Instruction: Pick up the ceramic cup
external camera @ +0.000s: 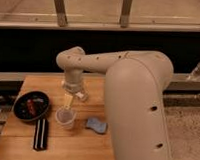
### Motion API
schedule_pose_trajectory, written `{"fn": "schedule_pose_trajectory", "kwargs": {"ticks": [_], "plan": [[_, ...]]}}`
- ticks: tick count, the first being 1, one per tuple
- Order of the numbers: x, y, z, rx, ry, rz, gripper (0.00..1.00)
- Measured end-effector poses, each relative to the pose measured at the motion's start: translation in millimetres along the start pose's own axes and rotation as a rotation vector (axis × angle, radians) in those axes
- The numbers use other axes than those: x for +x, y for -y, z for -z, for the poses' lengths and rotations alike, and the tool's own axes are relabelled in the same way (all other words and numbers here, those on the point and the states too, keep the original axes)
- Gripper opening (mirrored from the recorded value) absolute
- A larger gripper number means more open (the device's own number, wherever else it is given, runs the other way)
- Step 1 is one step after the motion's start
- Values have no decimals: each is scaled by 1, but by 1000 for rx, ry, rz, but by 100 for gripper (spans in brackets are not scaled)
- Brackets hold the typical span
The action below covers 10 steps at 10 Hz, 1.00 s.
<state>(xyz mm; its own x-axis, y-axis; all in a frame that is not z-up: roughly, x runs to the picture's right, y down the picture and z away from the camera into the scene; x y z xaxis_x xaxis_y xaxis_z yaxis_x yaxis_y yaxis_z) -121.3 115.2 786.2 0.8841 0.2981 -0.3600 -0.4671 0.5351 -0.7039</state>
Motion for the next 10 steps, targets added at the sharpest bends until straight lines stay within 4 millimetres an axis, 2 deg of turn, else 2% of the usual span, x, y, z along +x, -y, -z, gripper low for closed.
{"fn": "schedule_pose_trajectory", "kwargs": {"ticks": [3,4,10], "plan": [[1,-2,-29,-43,-9,-32,79],[1,-4,-33,-52,-7,-35,76],[-4,-25,-43,-82,-13,-16,14]]}}
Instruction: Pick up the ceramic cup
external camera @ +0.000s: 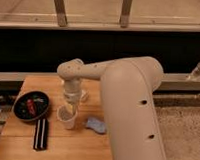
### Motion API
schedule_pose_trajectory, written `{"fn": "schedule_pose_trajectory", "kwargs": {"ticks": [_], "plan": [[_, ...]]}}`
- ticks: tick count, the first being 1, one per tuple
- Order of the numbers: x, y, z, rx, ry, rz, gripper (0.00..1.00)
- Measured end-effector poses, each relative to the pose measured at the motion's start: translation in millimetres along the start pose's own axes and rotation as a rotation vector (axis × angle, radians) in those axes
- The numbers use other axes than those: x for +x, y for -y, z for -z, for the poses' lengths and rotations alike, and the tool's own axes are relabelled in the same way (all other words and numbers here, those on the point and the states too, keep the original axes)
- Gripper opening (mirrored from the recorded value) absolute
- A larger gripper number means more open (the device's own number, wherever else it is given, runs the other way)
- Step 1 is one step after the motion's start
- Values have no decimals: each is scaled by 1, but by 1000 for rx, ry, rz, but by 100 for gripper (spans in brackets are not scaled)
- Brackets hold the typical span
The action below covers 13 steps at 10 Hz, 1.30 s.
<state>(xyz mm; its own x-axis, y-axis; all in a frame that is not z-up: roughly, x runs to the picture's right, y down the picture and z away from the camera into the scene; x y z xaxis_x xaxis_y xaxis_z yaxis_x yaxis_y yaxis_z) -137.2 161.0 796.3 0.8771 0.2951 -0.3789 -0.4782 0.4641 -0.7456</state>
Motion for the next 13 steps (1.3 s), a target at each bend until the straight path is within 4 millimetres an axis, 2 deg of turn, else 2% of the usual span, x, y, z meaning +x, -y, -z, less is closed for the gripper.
{"fn": "schedule_pose_trajectory", "kwargs": {"ticks": [2,4,9,13], "plan": [[3,0,2,-4,5,-7,5],[4,2,9,-15,32,-14,5],[16,18,70,8,181,-15,5],[13,17,73,7,196,-7,5]]}}
